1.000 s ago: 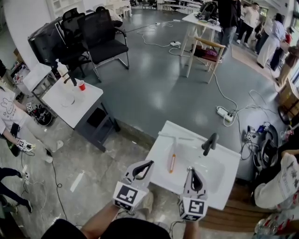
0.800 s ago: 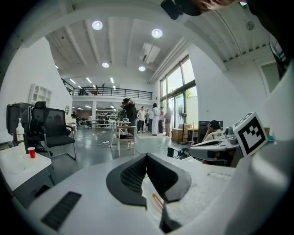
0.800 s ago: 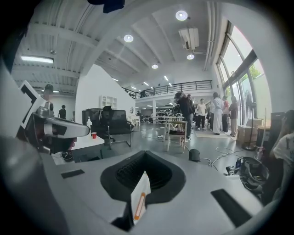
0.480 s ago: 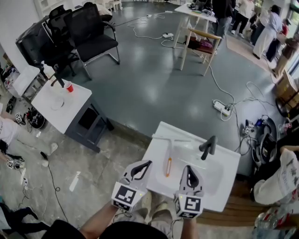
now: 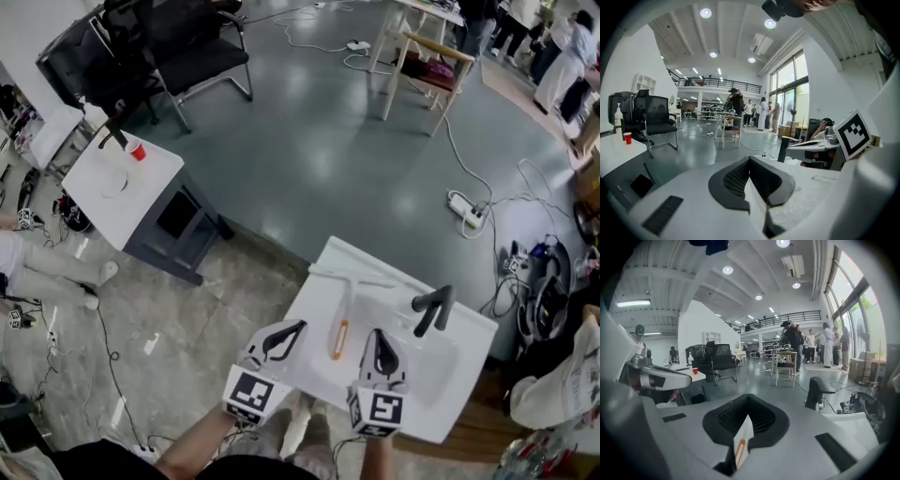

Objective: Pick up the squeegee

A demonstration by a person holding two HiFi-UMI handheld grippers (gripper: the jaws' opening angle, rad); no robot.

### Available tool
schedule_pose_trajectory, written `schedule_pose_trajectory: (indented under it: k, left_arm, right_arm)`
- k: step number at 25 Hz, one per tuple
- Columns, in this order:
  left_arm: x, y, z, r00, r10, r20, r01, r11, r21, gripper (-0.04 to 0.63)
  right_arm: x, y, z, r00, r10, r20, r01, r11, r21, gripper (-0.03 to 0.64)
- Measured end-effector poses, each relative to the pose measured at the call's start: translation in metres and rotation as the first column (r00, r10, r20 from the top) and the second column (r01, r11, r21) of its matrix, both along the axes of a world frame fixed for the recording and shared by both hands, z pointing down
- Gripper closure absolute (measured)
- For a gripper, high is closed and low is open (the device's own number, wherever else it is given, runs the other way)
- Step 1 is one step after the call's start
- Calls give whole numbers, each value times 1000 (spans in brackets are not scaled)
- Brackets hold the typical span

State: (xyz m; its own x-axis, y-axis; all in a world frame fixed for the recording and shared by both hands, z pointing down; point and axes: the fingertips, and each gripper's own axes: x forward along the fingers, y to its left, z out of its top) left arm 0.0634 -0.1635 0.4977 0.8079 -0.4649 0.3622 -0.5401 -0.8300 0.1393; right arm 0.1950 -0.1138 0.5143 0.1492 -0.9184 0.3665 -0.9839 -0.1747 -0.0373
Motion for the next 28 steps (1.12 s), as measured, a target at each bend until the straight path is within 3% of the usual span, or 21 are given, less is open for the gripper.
schedule_pose_trajectory:
  k: [6,14,19,23,28]
  left_arm:
    - [1,-16,36,998,-63,23,64,997,-32,594]
    - [-6,-38,76,992,-113,49,114,994,-8,594]
    - [-9,-41,108,987,-148,65,152,986,-62,594]
    - [-13,-41,125,981,-176,77,184,976,-114,594]
    - [-14,-43,135,978,-194,71,201,972,-125,594]
  right_arm:
    - [1,-17,51,997,-68,32,70,996,-55,618]
    - [-1,-39,107,990,-119,70,127,984,-122,618]
    - [1,-50,139,987,-127,98,142,977,-161,617]
    - [-5,-57,161,981,-138,136,163,966,-199,538]
    - [-9,-67,182,977,-152,150,185,954,-236,468]
